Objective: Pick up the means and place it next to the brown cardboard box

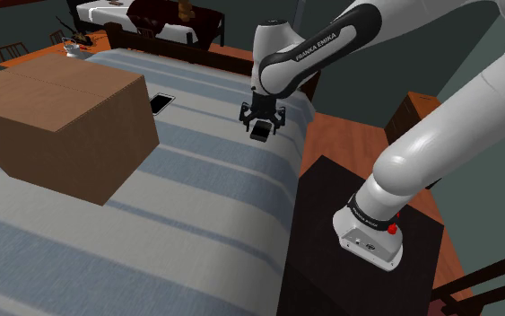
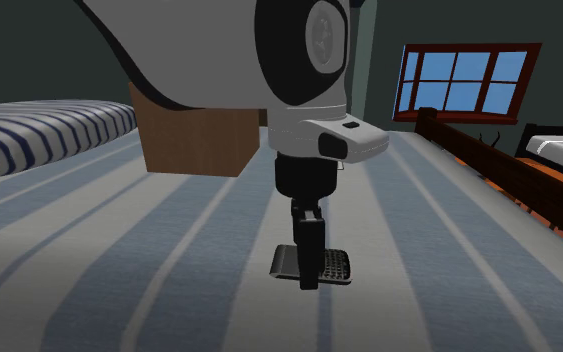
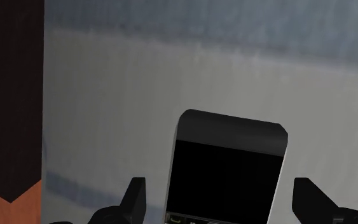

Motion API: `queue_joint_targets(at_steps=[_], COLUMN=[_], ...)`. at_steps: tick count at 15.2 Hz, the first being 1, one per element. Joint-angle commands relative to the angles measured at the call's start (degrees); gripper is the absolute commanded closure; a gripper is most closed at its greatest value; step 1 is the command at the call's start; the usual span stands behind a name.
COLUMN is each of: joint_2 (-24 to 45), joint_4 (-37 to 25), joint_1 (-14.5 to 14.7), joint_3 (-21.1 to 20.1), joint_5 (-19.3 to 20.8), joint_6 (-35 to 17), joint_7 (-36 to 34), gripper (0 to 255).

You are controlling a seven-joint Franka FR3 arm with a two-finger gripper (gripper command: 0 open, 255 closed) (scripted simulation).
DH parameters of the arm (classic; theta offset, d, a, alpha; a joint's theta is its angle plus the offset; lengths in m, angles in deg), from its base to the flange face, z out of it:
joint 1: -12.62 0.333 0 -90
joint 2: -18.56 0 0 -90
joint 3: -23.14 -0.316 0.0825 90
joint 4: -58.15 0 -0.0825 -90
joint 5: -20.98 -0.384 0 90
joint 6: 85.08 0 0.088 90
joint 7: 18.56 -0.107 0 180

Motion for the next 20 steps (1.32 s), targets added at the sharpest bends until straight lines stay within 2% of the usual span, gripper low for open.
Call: queue_joint_targets(at_steps=[1, 3, 4, 13, 20], joint_2=[0.03, 0.02, 0.02, 0.03, -3.91], joint_4=[0.02, 0.02, 0.02, 0.02, -2.38], joint_1=[0.0, 0.0, 0.0, -0.01, 0.35], joint_3=[-0.01, -0.01, -0.01, -0.02, 0.58], joint_5=[0.01, 0.01, 0.01, 0.01, -1.06], joint_6=[-0.06, -0.04, -0.04, -0.06, 6.18], joint_7=[-0.02, -0.01, -0.01, -0.01, 1.09], gripper=[0, 0, 255, 255, 255])
